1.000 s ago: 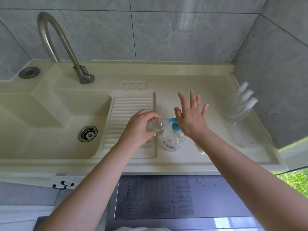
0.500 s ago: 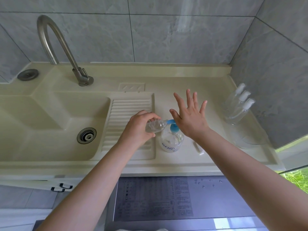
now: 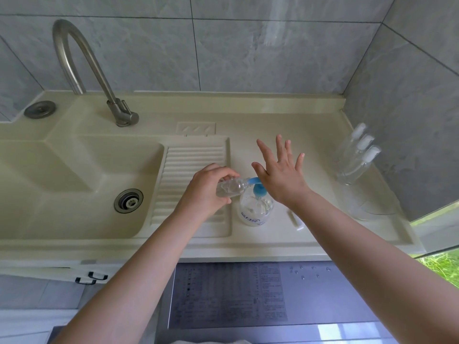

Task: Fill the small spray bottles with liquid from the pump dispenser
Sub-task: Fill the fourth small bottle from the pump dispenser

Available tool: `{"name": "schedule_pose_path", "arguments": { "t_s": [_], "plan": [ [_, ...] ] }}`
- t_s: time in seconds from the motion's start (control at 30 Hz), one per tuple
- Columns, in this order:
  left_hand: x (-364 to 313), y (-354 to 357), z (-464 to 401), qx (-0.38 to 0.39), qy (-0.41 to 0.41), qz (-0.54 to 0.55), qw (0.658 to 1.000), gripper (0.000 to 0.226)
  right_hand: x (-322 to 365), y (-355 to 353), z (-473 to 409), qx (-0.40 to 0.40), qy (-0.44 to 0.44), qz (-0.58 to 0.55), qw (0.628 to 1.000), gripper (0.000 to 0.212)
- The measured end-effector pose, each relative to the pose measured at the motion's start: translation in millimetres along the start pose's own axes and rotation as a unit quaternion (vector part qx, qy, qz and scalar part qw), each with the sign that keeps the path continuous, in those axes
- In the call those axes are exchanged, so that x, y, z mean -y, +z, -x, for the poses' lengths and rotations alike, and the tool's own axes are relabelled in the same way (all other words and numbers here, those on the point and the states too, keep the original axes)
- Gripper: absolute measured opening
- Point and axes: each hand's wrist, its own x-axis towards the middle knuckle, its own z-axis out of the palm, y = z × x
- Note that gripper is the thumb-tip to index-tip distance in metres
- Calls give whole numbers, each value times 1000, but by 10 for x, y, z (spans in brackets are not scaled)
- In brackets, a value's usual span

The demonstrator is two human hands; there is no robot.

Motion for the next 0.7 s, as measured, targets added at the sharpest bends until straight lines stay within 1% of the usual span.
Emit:
{"name": "schedule_pose_path", "arguments": {
  "t_s": [0.1, 0.2, 0.3, 0.43, 0.57, 0.7],
  "plan": [
    [9, 14, 0, 3, 4, 2, 1000, 59, -8, 49, 27, 17, 9, 11, 1000, 55],
    [21, 25, 10, 3, 4, 6, 1000, 60, -14, 57, 42, 13, 7, 32, 999, 55],
    [18, 29, 10, 1, 5, 6, 1000, 59, -20, 7, 22, 6, 7, 17, 1000, 59],
    [23, 6, 16, 0, 4, 9, 1000, 59, 4, 9, 17, 26, 29, -22, 999, 59],
    [34, 12, 5, 3, 4, 19, 1000, 60, -6, 85, 47, 25, 33, 28, 999, 54],
    [29, 35, 3, 8, 1, 17, 1000, 60, -10, 95, 49, 19, 39, 36, 998, 57]
  ]
}}
